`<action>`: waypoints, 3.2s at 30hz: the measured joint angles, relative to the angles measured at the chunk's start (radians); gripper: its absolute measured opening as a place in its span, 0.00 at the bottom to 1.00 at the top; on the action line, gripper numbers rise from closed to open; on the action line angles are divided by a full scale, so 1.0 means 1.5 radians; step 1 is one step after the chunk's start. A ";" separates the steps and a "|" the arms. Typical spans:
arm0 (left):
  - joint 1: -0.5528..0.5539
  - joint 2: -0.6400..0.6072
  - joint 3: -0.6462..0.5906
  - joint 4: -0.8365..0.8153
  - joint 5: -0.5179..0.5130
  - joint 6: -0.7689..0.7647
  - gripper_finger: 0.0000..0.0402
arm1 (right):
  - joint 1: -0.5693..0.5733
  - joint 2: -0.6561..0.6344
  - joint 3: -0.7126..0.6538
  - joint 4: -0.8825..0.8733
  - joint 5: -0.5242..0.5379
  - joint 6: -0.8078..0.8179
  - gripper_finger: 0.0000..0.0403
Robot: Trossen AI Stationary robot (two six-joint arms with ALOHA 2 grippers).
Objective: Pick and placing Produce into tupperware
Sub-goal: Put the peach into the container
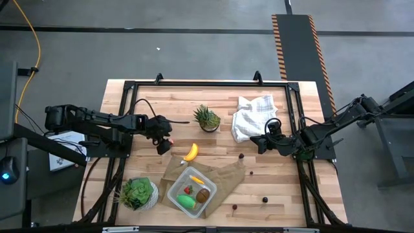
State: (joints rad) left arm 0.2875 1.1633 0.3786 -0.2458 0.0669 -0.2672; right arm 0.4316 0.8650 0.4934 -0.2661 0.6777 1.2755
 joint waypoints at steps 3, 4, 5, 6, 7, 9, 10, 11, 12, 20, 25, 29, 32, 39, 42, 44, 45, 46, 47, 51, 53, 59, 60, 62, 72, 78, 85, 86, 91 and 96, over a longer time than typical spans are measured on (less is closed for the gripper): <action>0.000 0.000 0.000 -0.002 0.000 0.000 0.57 | 0.000 0.000 0.000 0.000 0.000 0.000 0.05; 0.000 0.000 0.000 -0.003 0.000 0.000 0.57 | 0.000 0.000 0.000 0.000 0.000 0.000 0.05; 0.000 0.000 0.000 -0.006 0.000 0.000 0.57 | 0.000 0.000 0.000 0.000 0.000 0.000 0.05; 0.000 0.000 0.000 -0.009 0.000 0.000 0.57 | 0.000 0.000 0.000 0.000 0.000 0.000 0.05; 0.000 0.000 0.000 -0.012 -0.003 0.000 0.57 | 0.000 0.000 0.000 0.000 0.000 0.000 0.05; 0.000 0.000 0.000 -0.017 -0.011 0.001 0.57 | 0.000 0.000 0.000 0.000 0.000 0.000 0.05; 0.000 0.000 0.000 -0.020 -0.017 0.001 0.57 | 0.000 0.000 0.000 0.000 0.000 0.000 0.05; 0.000 0.000 0.000 -0.024 -0.023 0.002 0.57 | 0.000 0.000 0.000 0.000 0.000 0.000 0.05; 0.000 0.000 0.000 -0.029 -0.029 0.003 0.57 | 0.000 0.000 0.000 0.000 0.000 0.000 0.05; 0.000 0.000 0.000 -0.027 -0.035 0.006 0.57 | 0.000 0.000 0.000 0.000 0.000 0.000 0.05; 0.000 0.000 0.000 -0.025 -0.018 0.015 0.57 | 0.000 0.000 0.000 0.000 0.000 0.000 0.05; 0.000 0.000 0.000 -0.025 -0.017 0.036 0.57 | 0.000 0.000 0.000 0.000 0.000 0.000 0.05; 0.000 0.000 0.000 -0.023 -0.020 0.051 0.57 | 0.000 0.000 0.000 0.000 0.000 0.000 0.05; 0.000 0.000 0.000 -0.023 -0.021 0.092 0.57 | 0.000 0.000 0.000 0.000 0.000 0.000 0.05; 0.000 0.000 0.000 -0.023 -0.022 0.096 0.57 | 0.000 0.000 0.000 0.000 0.000 0.000 0.05; 0.000 0.000 0.000 -0.023 -0.025 0.101 0.57 | 0.000 0.000 0.000 0.000 0.000 0.000 0.05; 0.000 0.000 0.000 -0.023 -0.025 0.107 0.57 | 0.000 0.000 0.000 0.000 0.000 0.000 0.05; 0.000 0.000 0.000 -0.023 -0.025 0.113 0.57 | 0.000 0.000 0.000 0.000 0.000 0.000 0.05; 0.000 0.000 0.000 -0.023 -0.025 0.119 0.57 | 0.000 0.000 0.000 0.000 0.000 0.000 0.05; 0.000 0.000 0.000 -0.023 -0.027 0.126 0.57 | 0.000 0.000 0.000 0.000 0.000 0.000 0.05; 0.000 0.000 0.000 -0.023 -0.027 0.130 0.57 | 0.000 0.000 0.000 0.000 0.000 0.002 0.05; 0.000 0.000 0.000 -0.011 -0.027 0.161 0.57 | 0.000 0.000 0.000 0.000 0.001 0.001 0.05; 0.000 0.000 0.000 -0.007 -0.027 0.172 0.56 | 0.000 0.000 0.000 0.000 0.002 0.001 0.05; 0.000 0.000 0.000 -0.003 -0.027 0.191 0.55 | 0.000 0.000 0.000 0.000 0.002 0.002 0.05; 0.000 0.000 0.000 -0.010 -0.020 0.208 0.46 | 0.000 0.000 0.000 0.000 0.003 0.002 0.05; 0.000 0.000 0.000 -0.019 -0.021 0.208 0.45 | 0.000 0.000 0.000 0.000 0.003 0.001 0.05; 0.000 0.049 0.001 -0.012 -0.012 0.193 0.45 | 0.000 0.000 0.000 0.000 0.003 0.004 0.05; 0.000 0.058 0.001 -0.009 -0.009 0.192 0.45 | 0.000 0.000 0.000 0.000 0.003 0.005 0.05; 0.000 0.071 0.016 -0.015 -0.013 0.185 0.47 | 0.000 0.000 0.000 0.000 0.003 0.005 0.05; 0.000 0.075 0.042 -0.011 -0.014 0.196 0.47 | 0.000 0.000 0.000 0.000 0.003 0.005 0.05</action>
State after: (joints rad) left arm 0.2878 1.2756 0.4417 -0.2619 0.0456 0.0275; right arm 0.4315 0.8646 0.4934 -0.2657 0.6815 1.2827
